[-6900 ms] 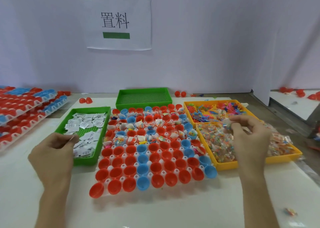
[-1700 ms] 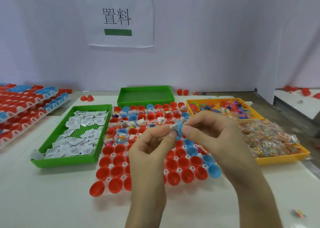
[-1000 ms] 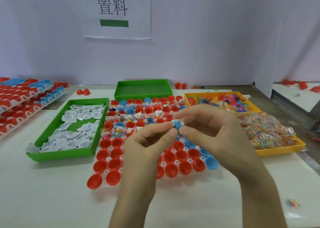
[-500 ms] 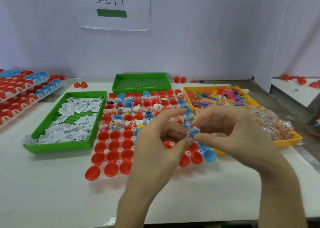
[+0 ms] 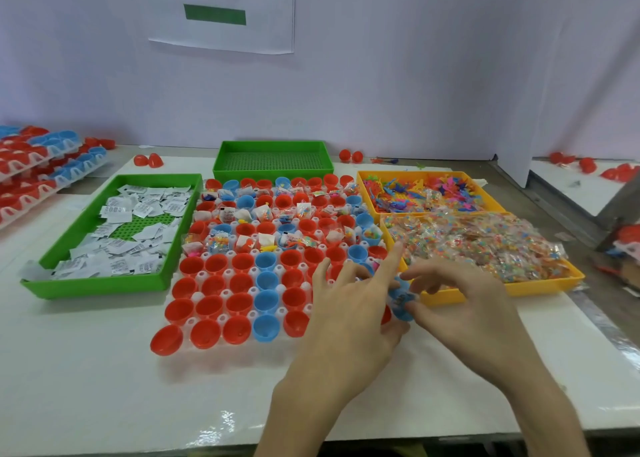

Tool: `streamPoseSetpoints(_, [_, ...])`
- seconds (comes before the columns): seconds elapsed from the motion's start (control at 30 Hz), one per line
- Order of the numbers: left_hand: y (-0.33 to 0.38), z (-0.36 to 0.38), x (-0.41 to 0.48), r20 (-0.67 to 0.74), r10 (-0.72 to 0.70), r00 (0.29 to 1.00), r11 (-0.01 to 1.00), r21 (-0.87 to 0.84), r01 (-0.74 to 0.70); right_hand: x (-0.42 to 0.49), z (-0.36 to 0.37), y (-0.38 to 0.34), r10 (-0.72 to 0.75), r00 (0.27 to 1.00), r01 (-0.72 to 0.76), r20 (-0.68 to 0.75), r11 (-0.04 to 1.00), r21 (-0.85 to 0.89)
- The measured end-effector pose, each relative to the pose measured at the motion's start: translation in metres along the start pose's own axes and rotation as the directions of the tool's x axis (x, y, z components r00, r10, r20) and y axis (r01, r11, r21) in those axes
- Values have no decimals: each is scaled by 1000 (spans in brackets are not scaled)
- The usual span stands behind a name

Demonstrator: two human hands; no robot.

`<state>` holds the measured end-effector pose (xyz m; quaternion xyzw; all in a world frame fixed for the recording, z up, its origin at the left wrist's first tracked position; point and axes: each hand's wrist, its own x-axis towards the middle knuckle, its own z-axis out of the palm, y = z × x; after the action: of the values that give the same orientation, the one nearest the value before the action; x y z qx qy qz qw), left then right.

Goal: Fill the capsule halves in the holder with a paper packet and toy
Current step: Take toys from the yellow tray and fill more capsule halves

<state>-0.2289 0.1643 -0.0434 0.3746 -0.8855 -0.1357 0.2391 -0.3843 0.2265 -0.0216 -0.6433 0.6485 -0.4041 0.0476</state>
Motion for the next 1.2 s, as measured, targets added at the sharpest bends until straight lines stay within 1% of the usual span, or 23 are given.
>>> streamPoseSetpoints(0.1, [-2, 2, 2, -5, 1, 1000, 1000, -2, -1, 2, 3, 1, 0, 1000, 0, -2, 999, -36])
streamPoseSetpoints(0.2, [-4, 3, 3, -2, -6, 1000, 1000, -15, 6, 5, 5, 0, 32, 999, -31, 22, 998, -55])
streamPoseSetpoints(0.43, [-2, 6, 6, 3, -43, 999, 999, -33, 43, 6, 6, 5, 114, 992, -113, 63, 993, -15])
streamPoseSetpoints(0.6, [0, 6, 7, -19, -51, 999, 998, -47, 50, 4, 6, 4, 69, 997, -68, 27, 996, -49])
streamPoseSetpoints(0.8, [0, 7, 9, -34, -55, 998, 997, -51, 54, 7, 2, 2, 116, 992, -113, 49, 991, -65])
streamPoseSetpoints(0.93, [0, 7, 9, -42, -69, 997, 994, -85, 65, 6, 0, 0, 134, 989, -129, 59, 988, -81])
streamPoseSetpoints(1.03, [1, 6, 9, -23, -85, 996, 990, -116, 82, 2, 1, 0, 125, 991, -118, 53, 986, -116])
streamPoseSetpoints(1.1, [2, 6, 9, -15, -91, 996, 989, -119, 89, -2, 2, 0, 129, 991, -126, 27, 987, -98])
streamPoseSetpoints(1.2, [3, 6, 9, -7, -99, 995, 988, -122, 97, -5, 2, 2, 196, 981, -196, -12, 981, -6])
